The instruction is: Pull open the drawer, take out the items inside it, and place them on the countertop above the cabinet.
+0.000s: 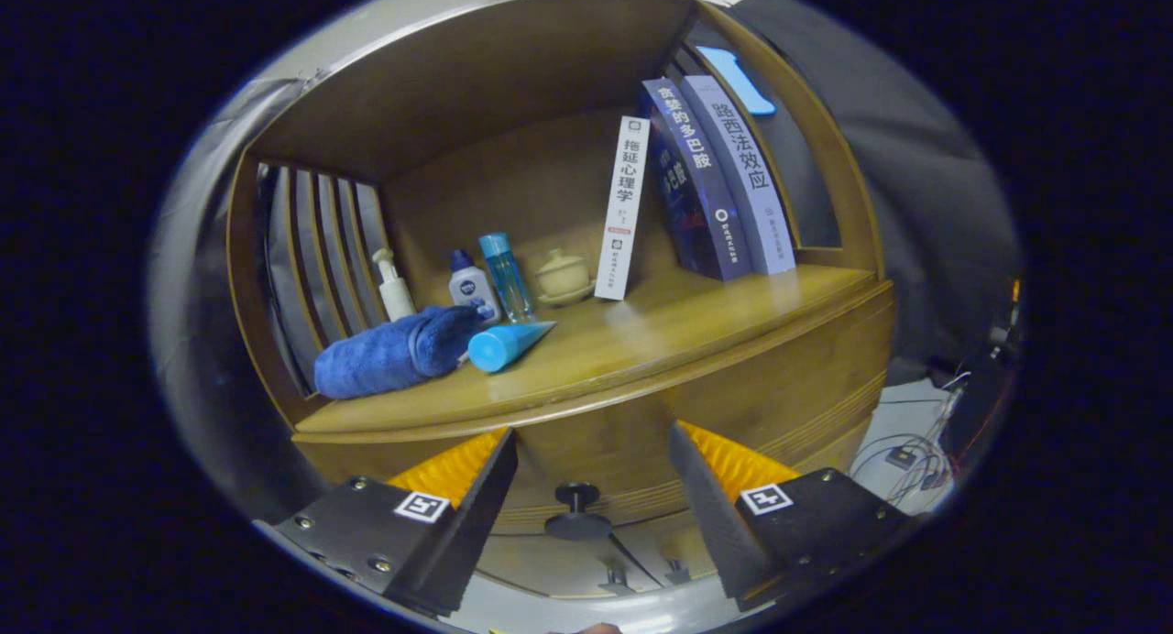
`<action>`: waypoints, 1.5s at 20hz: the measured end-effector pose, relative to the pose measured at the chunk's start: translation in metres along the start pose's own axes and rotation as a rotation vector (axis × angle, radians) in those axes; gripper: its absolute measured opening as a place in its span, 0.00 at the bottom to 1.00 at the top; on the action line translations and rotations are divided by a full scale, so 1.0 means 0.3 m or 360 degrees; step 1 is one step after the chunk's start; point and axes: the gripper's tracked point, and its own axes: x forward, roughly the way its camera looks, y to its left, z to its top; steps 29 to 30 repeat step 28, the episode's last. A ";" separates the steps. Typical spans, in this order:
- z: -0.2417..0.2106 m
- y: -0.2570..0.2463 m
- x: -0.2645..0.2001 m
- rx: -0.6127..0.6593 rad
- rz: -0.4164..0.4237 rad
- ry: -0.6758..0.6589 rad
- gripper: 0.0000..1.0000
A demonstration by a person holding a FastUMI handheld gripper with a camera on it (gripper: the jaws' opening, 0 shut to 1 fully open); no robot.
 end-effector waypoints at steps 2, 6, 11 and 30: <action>0.081 0.026 -0.044 -0.0080 0.0001 -0.0044 0.99; 0.320 0.072 -0.178 -0.0211 -0.0079 -0.0181 0.99; 0.618 0.162 -0.410 -0.0319 -0.0132 -0.0396 0.99; 0.858 0.165 -0.857 -0.0347 -0.0338 -0.0676 0.99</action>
